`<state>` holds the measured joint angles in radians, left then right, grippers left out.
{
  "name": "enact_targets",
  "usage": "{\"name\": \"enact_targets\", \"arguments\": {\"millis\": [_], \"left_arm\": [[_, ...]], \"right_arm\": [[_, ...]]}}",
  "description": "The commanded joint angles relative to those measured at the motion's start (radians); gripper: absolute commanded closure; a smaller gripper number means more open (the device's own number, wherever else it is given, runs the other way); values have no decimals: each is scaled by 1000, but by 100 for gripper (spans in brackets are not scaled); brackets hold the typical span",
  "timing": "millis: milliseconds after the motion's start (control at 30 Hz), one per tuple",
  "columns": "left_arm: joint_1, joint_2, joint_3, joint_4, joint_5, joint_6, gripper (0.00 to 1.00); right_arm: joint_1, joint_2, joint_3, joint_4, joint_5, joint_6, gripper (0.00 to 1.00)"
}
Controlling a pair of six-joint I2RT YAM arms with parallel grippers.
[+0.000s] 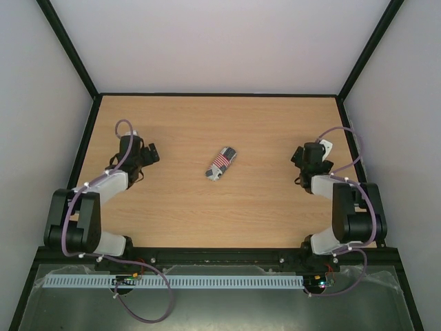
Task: Organize the sunglasses
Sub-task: Reset both arms
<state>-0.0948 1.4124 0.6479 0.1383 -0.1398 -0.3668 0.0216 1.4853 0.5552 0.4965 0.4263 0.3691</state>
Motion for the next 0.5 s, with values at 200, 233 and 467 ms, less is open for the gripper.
{"name": "enact_targets", "arguments": {"millis": [200, 233, 467], "left_arm": [[42, 83, 34, 214, -81, 152, 1], [45, 89, 27, 232, -92, 162, 1], [76, 75, -197, 648, -53, 268, 1]], "right_arm": [[-21, 80, -49, 280, 3, -45, 2], [-21, 67, -65, 299, -4, -47, 2], [-20, 14, -155, 423, -32, -66, 1]]}}
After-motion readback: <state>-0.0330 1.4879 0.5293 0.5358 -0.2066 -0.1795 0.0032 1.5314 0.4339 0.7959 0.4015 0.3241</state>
